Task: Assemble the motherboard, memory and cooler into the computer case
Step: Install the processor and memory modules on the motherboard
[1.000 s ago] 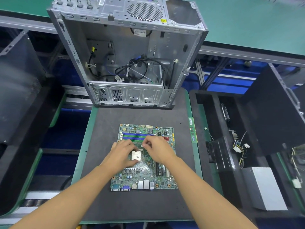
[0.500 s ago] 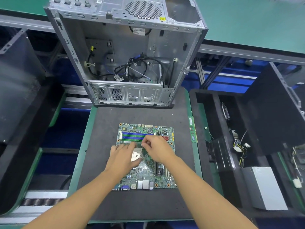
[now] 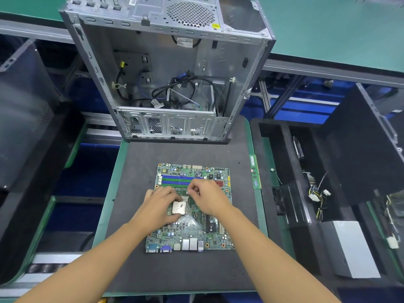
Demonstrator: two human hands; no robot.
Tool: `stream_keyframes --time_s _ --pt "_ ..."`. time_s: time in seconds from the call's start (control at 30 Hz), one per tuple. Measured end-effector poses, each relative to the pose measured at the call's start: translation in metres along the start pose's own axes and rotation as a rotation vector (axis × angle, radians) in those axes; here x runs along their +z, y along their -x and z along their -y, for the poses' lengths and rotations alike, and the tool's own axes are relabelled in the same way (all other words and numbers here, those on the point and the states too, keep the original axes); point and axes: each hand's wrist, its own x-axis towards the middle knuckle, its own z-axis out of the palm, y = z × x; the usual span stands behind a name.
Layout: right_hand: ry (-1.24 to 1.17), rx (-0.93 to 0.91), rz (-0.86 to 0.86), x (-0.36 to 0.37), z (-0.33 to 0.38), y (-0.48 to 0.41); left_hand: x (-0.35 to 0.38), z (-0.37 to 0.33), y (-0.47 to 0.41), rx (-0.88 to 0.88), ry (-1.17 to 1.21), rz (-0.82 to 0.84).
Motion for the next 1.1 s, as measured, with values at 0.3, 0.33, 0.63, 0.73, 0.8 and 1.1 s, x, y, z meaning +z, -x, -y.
stream_keyframes --time_s 0.3,0.33,0.63,0.73,0.8,1.1 --pt "-0.010 0.007 -0.004 -0.0001 -0.0007 -0.0012 0.0008 -0.0007 -0.0040 -0.023 0.006 -0.001" --pt "-0.009 0.010 -0.003 -0.0002 -0.0009 -0.0014 0.0015 -0.0002 -0.0040 -0.028 0.012 -0.008" --pt "-0.004 0.001 -0.002 0.0002 -0.0015 -0.0026 0.0044 0.0038 -0.0045 -0.036 0.083 -0.026" --pt "-0.006 -0.003 -0.004 -0.0002 -0.0019 -0.0030 0.0033 0.0021 -0.0072 -0.045 0.076 -0.004" --pt "-0.003 -0.002 0.001 -0.0004 -0.0013 -0.0029 0.0028 0.0016 -0.0083 -0.051 0.061 0.003" --pt "-0.009 -0.002 0.004 -0.0011 -0.0005 -0.0027 0.0020 0.0044 -0.0060 -0.025 0.059 0.007"
